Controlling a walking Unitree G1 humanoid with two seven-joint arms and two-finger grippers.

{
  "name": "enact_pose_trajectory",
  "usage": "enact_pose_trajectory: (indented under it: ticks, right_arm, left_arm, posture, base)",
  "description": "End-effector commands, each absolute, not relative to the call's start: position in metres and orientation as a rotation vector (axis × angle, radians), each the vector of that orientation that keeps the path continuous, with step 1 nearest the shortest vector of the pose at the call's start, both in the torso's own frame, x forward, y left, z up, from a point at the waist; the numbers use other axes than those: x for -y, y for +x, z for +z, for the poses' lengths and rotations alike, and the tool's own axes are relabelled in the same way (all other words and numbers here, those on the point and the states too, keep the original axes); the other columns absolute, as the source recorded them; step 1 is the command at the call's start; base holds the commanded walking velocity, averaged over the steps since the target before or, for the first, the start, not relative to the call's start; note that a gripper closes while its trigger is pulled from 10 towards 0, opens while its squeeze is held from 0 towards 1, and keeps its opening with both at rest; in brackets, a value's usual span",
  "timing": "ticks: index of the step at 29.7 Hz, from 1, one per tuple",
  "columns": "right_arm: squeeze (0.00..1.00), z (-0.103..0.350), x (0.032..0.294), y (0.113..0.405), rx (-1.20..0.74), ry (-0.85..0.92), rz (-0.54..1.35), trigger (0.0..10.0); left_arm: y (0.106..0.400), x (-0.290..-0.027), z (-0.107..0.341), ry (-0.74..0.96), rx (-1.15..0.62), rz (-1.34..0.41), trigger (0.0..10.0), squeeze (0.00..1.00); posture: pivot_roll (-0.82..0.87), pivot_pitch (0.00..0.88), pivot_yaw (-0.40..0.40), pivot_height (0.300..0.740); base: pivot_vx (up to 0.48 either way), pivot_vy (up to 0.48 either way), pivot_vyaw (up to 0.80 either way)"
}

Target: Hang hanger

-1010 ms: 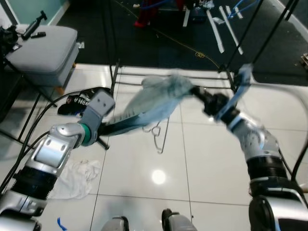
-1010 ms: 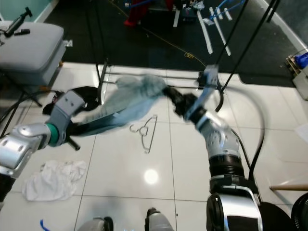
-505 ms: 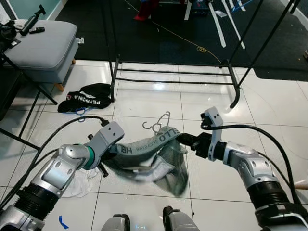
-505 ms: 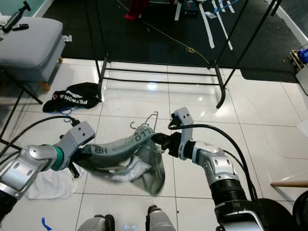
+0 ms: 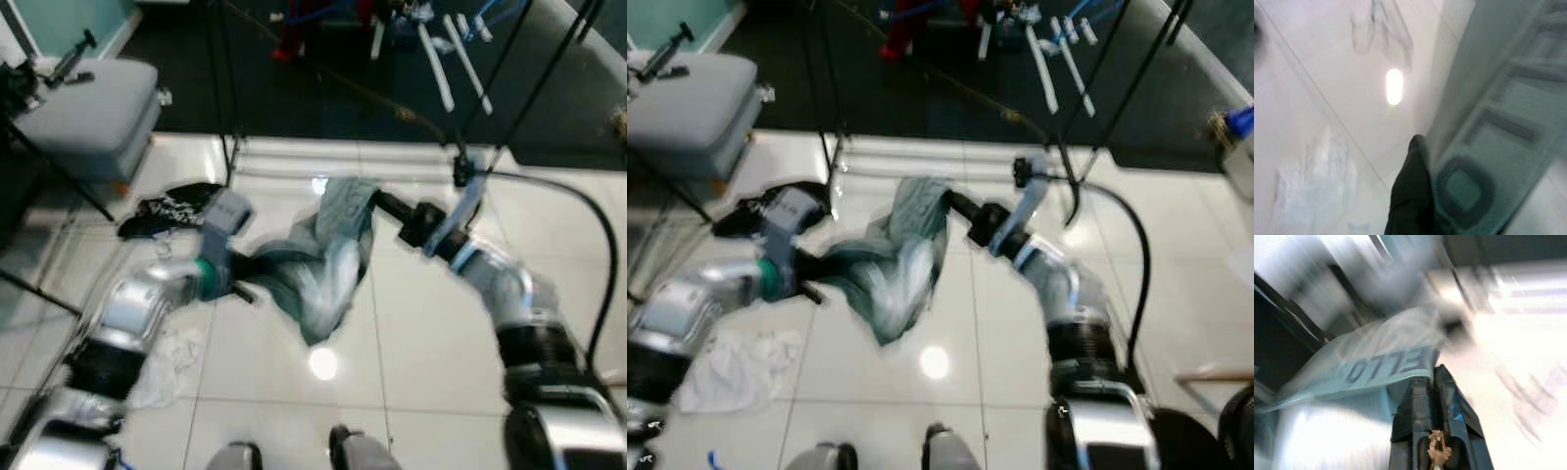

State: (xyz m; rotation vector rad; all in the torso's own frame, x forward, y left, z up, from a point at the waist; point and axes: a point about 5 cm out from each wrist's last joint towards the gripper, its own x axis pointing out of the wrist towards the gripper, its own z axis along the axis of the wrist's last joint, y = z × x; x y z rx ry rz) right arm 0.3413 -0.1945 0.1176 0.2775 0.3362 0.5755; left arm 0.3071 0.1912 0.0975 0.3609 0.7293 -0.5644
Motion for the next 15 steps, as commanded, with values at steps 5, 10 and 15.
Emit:
enact_pose_trajectory:
  ticks: [5,10,15]
  right_arm:
    - [0.0,0.089,0.168,0.313,-0.487,0.303,0.761,0.0]
    - [0.0,0.09,0.167,0.311,-0.486,0.293,0.782,0.0]
    - [0.0,0.091,0.172,0.318,-0.443,0.24,0.753,0.0]
  left_arm:
    - [0.281,-0.174,0.08,0.429,-0.816,-0.78,0.0,0.0]
    - [0.282,-0.174,0.083,0.456,-0.799,-0.779,0.0,0.0]
    - [0.296,-0.173,0.088,0.473,-0.704,-0.71,0.0,0.0]
  posture:
    - [-0.01,0.133,0.033,0.74]
    - [-0.01,0.135,0.036,0.74]
    - [-0.01,0.134,0.036,0.74]
  base:
    - [0.0,0.0,0.0]
    - [0.0,0.0,0.0]
    - [0.0,0.0,0.0]
